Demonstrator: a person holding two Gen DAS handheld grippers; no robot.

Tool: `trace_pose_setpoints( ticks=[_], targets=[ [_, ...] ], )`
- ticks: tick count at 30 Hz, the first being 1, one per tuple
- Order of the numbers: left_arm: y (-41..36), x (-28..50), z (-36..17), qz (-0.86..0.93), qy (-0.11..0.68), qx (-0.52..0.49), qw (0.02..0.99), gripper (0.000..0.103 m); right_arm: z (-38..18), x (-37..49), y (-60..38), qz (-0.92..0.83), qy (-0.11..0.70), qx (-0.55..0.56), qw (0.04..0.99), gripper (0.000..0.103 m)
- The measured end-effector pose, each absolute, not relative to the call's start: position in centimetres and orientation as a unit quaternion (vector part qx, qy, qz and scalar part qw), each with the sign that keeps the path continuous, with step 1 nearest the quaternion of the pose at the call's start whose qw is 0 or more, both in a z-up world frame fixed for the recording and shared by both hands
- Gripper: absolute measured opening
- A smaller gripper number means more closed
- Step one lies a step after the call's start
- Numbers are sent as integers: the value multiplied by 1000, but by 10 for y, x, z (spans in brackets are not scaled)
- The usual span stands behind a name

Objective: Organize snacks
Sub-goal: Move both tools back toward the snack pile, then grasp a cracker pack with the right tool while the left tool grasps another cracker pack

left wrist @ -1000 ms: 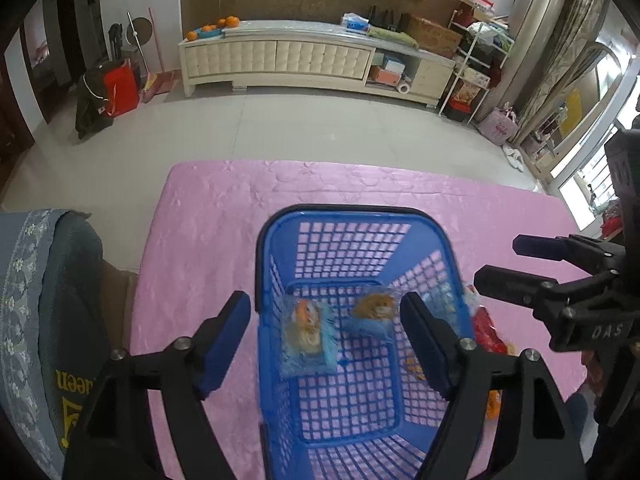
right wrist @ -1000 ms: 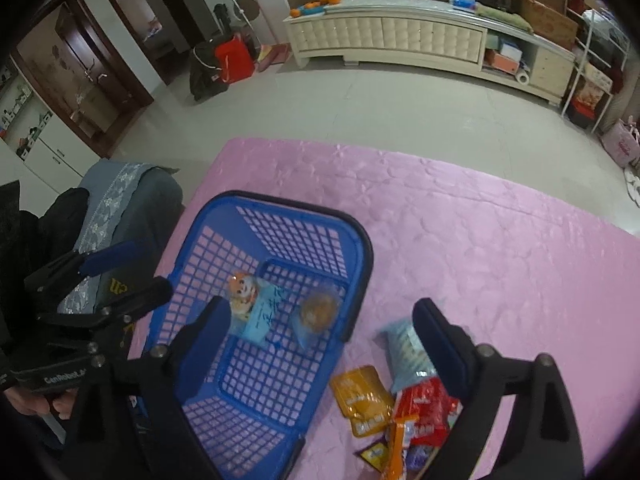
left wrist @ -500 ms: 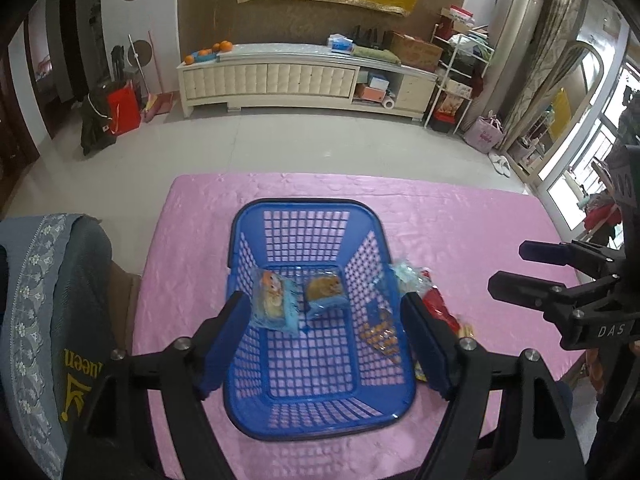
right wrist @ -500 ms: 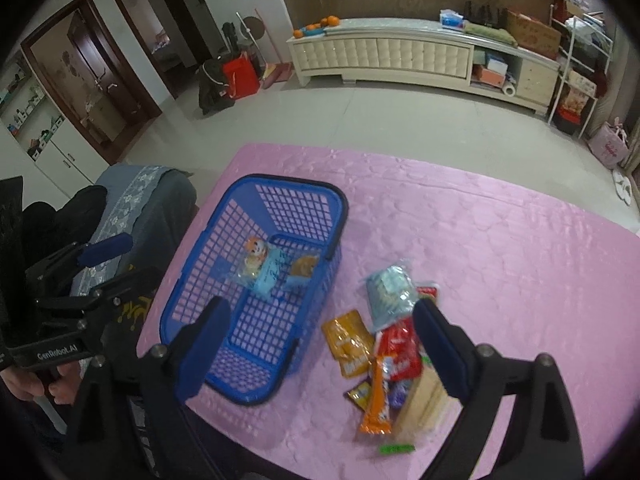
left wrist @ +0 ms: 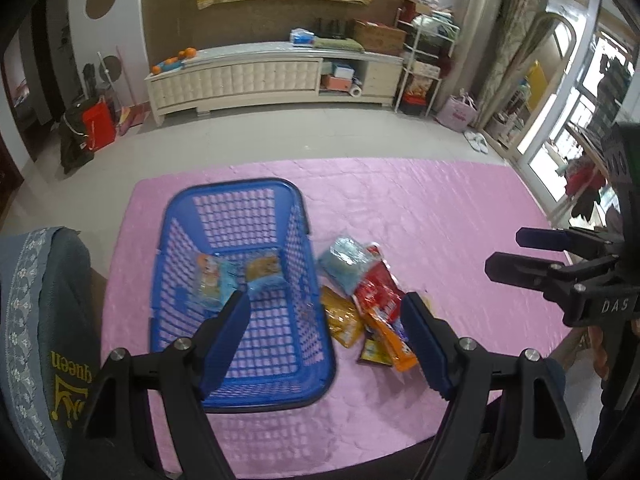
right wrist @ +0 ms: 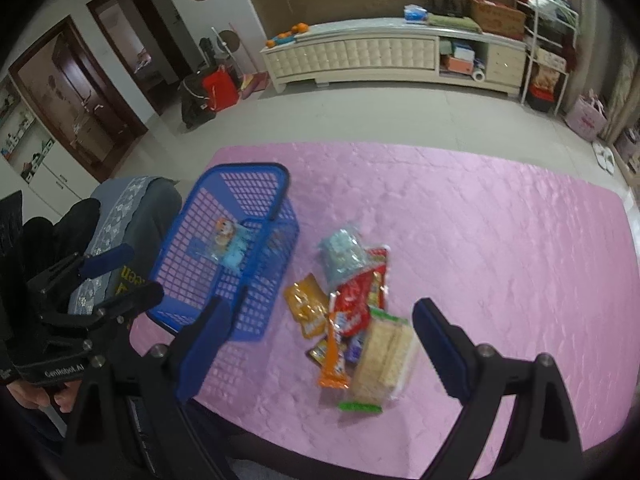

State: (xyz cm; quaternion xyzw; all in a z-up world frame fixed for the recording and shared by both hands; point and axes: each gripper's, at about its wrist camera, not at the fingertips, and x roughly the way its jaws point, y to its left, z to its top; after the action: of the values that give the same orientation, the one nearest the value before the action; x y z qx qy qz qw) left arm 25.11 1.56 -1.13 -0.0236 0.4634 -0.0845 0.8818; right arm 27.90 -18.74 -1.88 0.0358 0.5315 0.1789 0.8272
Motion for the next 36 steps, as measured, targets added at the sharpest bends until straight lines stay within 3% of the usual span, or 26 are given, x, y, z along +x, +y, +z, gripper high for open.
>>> trace_pose_setpoints(
  ticks=[22, 26, 36],
  targets=[
    [-73, 215, -97, -112, 493, -31, 862, 75, -122, 230, -271, 203, 554, 106, 800, 94],
    [-80, 214, -117, -110, 507, -44, 854, 75, -144, 230, -275, 205, 564, 112, 792, 87],
    [-87, 233, -141, -104, 526, -32, 843, 75, -198, 253, -285, 212, 603, 174, 749, 87]
  ],
)
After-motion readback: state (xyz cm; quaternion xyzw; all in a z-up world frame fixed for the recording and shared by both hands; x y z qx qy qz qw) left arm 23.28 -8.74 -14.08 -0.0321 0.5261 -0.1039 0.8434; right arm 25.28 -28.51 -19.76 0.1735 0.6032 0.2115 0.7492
